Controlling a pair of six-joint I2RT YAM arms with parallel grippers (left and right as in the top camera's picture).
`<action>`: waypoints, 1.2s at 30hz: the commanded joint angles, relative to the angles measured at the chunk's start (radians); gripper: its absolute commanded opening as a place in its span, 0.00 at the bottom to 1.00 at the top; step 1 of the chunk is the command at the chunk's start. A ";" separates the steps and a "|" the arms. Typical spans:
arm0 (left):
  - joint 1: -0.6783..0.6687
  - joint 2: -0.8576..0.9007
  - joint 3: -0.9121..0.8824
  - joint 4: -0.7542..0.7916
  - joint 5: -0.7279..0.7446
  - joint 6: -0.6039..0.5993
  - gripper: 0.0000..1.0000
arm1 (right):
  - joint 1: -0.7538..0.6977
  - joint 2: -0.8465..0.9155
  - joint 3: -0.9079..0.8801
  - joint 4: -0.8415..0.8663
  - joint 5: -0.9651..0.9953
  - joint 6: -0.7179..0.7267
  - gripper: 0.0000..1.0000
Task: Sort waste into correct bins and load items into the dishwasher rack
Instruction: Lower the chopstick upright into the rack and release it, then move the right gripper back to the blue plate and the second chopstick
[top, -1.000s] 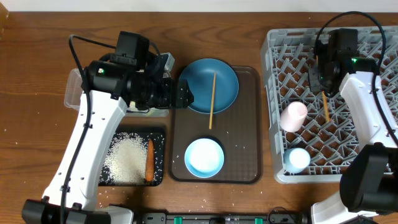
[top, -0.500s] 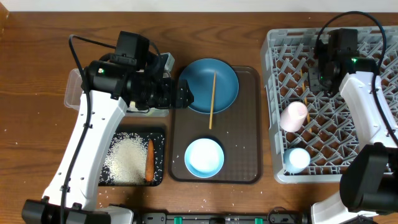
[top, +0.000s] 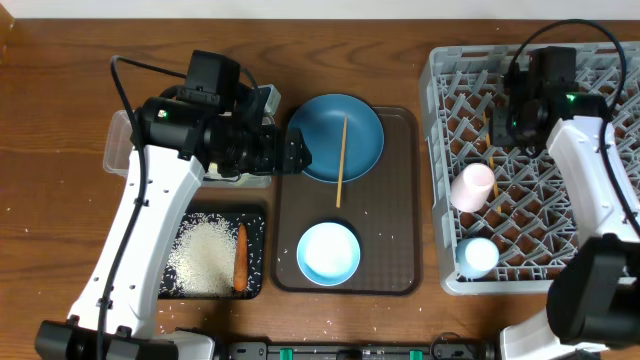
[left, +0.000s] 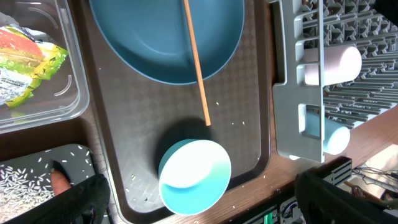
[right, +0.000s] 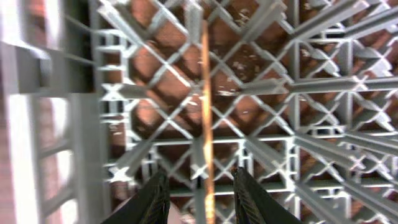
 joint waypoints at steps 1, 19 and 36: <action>0.004 0.004 -0.005 -0.001 -0.009 0.000 0.97 | 0.019 -0.097 -0.002 0.004 -0.119 0.111 0.31; 0.004 0.004 -0.005 -0.001 -0.009 0.000 0.97 | 0.468 -0.084 -0.002 0.317 -0.401 0.470 0.99; 0.004 0.004 -0.005 -0.001 -0.009 0.000 0.97 | 0.662 0.188 -0.002 0.391 -0.092 0.800 0.52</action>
